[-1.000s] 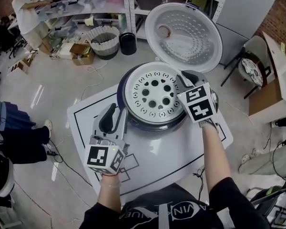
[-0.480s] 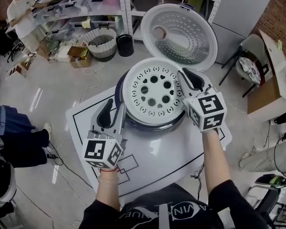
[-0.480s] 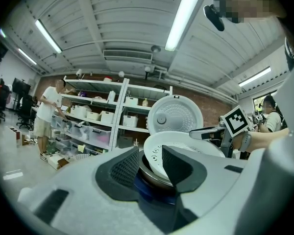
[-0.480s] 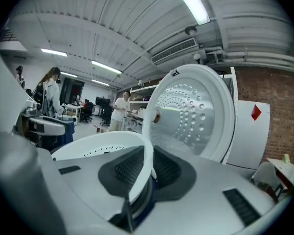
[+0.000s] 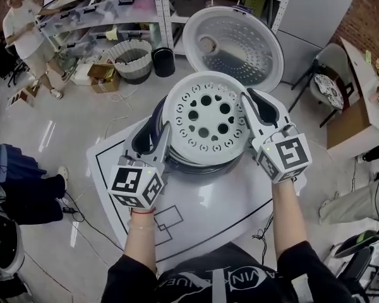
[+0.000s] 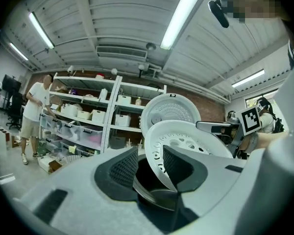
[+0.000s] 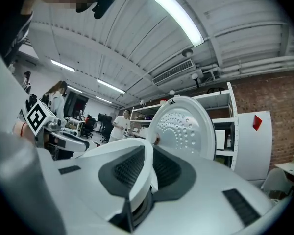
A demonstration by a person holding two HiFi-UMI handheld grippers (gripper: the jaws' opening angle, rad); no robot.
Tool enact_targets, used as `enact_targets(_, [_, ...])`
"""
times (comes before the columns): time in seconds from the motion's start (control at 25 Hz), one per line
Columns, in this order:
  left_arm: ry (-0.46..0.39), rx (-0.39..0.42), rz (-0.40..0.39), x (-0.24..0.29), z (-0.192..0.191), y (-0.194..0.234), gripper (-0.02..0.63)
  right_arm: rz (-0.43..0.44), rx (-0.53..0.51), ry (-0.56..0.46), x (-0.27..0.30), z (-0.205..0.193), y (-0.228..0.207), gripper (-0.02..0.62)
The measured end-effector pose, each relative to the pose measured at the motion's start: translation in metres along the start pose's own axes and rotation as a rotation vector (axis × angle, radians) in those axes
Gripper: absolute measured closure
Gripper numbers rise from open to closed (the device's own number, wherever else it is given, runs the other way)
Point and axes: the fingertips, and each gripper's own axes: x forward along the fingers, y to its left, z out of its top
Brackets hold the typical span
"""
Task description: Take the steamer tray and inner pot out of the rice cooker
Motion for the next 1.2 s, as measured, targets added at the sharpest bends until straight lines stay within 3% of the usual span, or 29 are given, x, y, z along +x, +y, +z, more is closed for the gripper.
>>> enact_targets(0.2, [0.065, -0.025, -0.003, 0.014, -0.011, 0.006, 0.472, 0.003, 0.006, -0.027, -0.003, 0.006, 0.006, 0.541])
enact_targets(0.76, [0.206, 0.082, -0.061, 0.021, -0.019, -0.016, 0.484, 0.034, 0.115, -0.130, -0.025, 0.019, 0.006, 0.541])
enact_targets(1.2, [0.080, -0.028, -0.011, 0.004, 0.005, -0.019, 0.522, 0.035, 0.226, -0.201, -0.038, 0.038, 0.007, 0.557])
